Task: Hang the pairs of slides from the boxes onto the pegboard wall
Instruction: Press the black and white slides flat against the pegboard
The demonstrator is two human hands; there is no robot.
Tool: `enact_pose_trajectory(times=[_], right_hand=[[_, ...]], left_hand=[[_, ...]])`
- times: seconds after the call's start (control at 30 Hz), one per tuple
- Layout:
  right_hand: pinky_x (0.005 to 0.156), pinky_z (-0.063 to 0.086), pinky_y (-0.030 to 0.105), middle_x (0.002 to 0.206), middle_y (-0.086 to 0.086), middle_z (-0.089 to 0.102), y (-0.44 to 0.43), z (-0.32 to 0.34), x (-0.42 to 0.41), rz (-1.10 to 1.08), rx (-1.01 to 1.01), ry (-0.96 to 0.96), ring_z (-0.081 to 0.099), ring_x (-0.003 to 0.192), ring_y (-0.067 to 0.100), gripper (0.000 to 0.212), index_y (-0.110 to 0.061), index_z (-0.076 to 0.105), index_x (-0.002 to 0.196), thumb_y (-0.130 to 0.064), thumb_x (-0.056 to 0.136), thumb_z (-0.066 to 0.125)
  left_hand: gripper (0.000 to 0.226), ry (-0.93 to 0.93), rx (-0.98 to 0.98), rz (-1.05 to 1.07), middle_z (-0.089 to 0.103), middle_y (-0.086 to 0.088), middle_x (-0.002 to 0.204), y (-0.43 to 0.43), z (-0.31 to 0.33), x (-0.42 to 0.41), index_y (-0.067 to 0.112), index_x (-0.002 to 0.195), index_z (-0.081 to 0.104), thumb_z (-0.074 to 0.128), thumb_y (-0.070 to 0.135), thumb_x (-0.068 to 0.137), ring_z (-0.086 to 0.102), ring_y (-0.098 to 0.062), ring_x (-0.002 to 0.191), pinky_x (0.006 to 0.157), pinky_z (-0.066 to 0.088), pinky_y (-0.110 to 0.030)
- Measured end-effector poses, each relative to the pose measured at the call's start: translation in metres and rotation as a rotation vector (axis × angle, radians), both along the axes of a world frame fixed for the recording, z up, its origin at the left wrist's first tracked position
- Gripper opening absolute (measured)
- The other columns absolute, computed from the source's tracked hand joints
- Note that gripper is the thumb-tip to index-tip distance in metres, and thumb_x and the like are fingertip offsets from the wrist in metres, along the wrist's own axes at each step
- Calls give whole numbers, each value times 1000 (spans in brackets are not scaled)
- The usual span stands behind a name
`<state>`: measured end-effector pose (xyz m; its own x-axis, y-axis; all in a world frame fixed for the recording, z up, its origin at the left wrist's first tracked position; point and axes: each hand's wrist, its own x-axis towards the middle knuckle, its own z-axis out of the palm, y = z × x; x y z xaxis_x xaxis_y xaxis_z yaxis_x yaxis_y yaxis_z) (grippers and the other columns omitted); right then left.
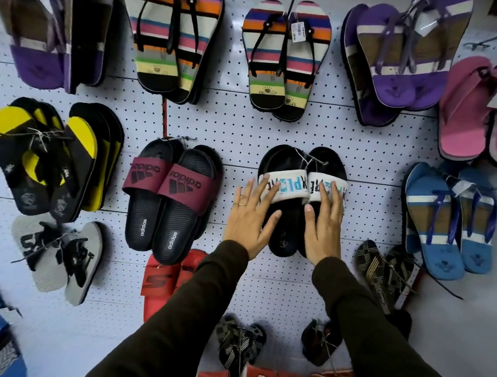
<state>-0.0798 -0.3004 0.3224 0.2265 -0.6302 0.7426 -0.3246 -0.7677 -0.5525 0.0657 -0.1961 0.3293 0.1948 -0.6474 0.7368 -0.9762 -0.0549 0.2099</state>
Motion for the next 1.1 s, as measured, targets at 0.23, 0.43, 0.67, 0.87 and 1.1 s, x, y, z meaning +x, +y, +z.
enact_pose_trajectory(times=[0.23, 0.43, 0.67, 0.87, 1.1], right_hand=[[126, 20, 50, 169, 4, 14, 85, 3, 92, 189, -147, -42, 9, 159, 24, 56, -15, 33, 156, -36, 104, 36], [128, 17, 50, 170, 4, 13, 143, 4, 163, 293, -268, 99, 4, 160, 23, 59, -15, 32, 157, -39, 104, 33], [129, 14, 48, 171, 2, 13, 138, -19, 202, 149, -260, 374, 2, 160, 25, 61, -20, 26, 160, -40, 103, 35], [128, 20, 43, 171, -1, 11, 113, -20, 213, 107, -238, 456, 0, 160, 22, 63, -22, 22, 161, -45, 102, 32], [126, 25, 44, 171, -6, 7, 125, -1, 193, 220, -165, 482, -1, 160, 17, 63, -23, 21, 161, -45, 103, 34]], left_hand=[[58, 16, -216, 177, 15, 8, 166, 86, 1, 82, 29, 154, 22, 26, 46, 99, 1, -17, 156, 126, -6, -42], [57, 122, -239, 244, 20, 4, 164, 137, -9, 149, 25, 152, 30, 23, 43, 99, 4, -17, 155, 125, -3, -43], [59, 36, 26, 215, 16, -4, 165, 130, -18, 189, 25, 154, 30, 23, 43, 98, 5, -29, 154, 125, 15, -50], [62, 20, 116, 222, 8, -3, 167, 118, -24, 199, 28, 156, 20, 23, 48, 97, 0, -31, 154, 127, 13, -44], [63, 34, 135, 282, 9, -2, 167, 120, -24, 191, 30, 156, 20, 24, 50, 96, 3, -30, 155, 126, 13, -47]])
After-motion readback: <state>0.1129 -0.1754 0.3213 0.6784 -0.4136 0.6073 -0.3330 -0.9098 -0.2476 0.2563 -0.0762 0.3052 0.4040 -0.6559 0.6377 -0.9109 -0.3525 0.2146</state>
